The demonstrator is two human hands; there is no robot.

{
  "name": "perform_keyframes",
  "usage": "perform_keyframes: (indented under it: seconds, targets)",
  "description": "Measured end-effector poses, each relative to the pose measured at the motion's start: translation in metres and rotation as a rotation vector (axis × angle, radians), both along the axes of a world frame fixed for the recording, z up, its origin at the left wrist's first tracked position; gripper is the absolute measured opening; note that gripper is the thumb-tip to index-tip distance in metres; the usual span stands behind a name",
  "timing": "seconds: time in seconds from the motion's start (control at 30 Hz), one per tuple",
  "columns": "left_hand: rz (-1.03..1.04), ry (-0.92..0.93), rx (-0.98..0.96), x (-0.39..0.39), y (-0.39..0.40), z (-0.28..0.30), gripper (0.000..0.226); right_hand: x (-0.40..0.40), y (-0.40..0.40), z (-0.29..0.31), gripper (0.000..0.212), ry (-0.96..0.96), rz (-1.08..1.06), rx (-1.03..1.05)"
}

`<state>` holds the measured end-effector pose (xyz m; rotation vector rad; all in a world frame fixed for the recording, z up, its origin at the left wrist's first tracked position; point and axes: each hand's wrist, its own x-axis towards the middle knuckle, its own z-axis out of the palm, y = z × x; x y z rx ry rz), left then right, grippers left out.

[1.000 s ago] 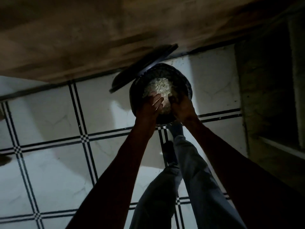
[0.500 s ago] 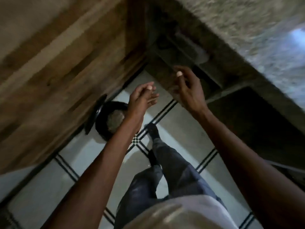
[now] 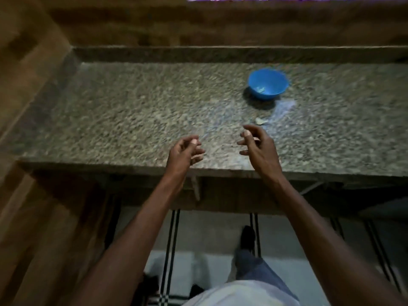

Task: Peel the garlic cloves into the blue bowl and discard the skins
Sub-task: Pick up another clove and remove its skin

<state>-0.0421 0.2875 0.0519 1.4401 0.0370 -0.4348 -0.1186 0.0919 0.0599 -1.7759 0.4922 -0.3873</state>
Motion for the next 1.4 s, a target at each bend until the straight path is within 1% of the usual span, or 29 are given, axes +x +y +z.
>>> perform_keyframes:
  seconds: [0.07, 0.13, 0.2, 0.27, 0.33, 0.4, 0.43, 0.53, 0.6, 0.67, 0.73, 0.8, 0.9, 0.97, 1.03, 1.13, 1.2, 1.3, 1.4]
  targets:
    - [-0.074, -0.014, 0.031, 0.013, -0.042, -0.007, 0.014, 0.0, -0.041, -0.006, 0.026, 0.028, -0.055, -0.01]
    - [-0.129, -0.018, 0.097, 0.024, -0.086, -0.018, 0.014, 0.0, -0.083, -0.016, 0.02, 0.075, -0.079, -0.023]
    - [-0.146, -0.006, 0.159, 0.031, -0.119, -0.032, 0.012, 0.001, -0.118, -0.028, 0.017, 0.142, -0.075, -0.049]
    - [-0.139, -0.042, 0.264, 0.045, -0.15, -0.049, 0.014, 0.007, -0.155, -0.041, 0.02, 0.208, -0.059, -0.116]
    - [-0.153, -0.107, 0.435, 0.061, -0.175, -0.064, 0.019, 0.013, -0.187, -0.052, 0.023, 0.263, -0.032, -0.271]
    - [-0.207, -0.192, 0.603, 0.078, -0.193, -0.075, 0.028, 0.025, -0.212, -0.065, 0.024, 0.297, 0.006, -0.474]
    - [-0.248, -0.232, 0.673, 0.086, -0.202, -0.079, 0.034, 0.032, -0.224, -0.07, 0.025, 0.313, 0.021, -0.533]
    - [-0.406, -0.348, 0.893, 0.108, -0.218, -0.086, 0.057, 0.055, -0.252, -0.081, 0.026, 0.376, 0.038, -0.59]
    - [-0.494, -0.422, 1.04, 0.122, -0.224, -0.087, 0.069, 0.07, -0.262, -0.086, 0.024, 0.37, 0.029, -0.62]
    - [-0.545, -0.453, 1.132, 0.129, -0.227, -0.086, 0.071, 0.085, -0.269, -0.088, 0.021, 0.353, 0.019, -0.626]
    - [-0.554, -0.466, 1.177, 0.128, -0.229, -0.084, 0.067, 0.097, -0.274, -0.094, 0.015, 0.375, 0.029, -0.626]
    - [-0.545, -0.503, 1.185, 0.123, -0.227, -0.085, 0.065, 0.104, -0.275, -0.103, 0.014, 0.396, 0.07, -0.663]
    - [-0.54, -0.547, 1.124, 0.12, -0.217, -0.094, 0.064, 0.107, -0.269, -0.112, 0.01, 0.411, 0.078, -0.695]
    - [-0.518, -0.586, 1.073, 0.119, -0.211, -0.101, 0.064, 0.105, -0.263, -0.111, 0.017, 0.431, 0.05, -0.707]
    - [-0.499, -0.622, 1.039, 0.117, -0.206, -0.106, 0.061, 0.106, -0.259, -0.098, 0.022, 0.398, 0.027, -0.628]
    - [-0.486, -0.628, 0.989, 0.118, -0.202, -0.112, 0.058, 0.119, -0.257, -0.061, 0.016, 0.284, -0.066, -0.408]
    - [-0.496, -0.622, 0.944, 0.12, -0.202, -0.113, 0.056, 0.136, -0.258, -0.038, 0.014, 0.208, -0.092, -0.319]
    - [-0.485, -0.594, 0.863, 0.126, -0.207, -0.111, 0.047, 0.174, -0.262, -0.021, 0.013, 0.155, -0.065, -0.297]
    - [-0.455, -0.586, 0.783, 0.133, -0.217, -0.108, 0.045, 0.207, -0.263, -0.018, 0.013, 0.151, -0.074, -0.281]
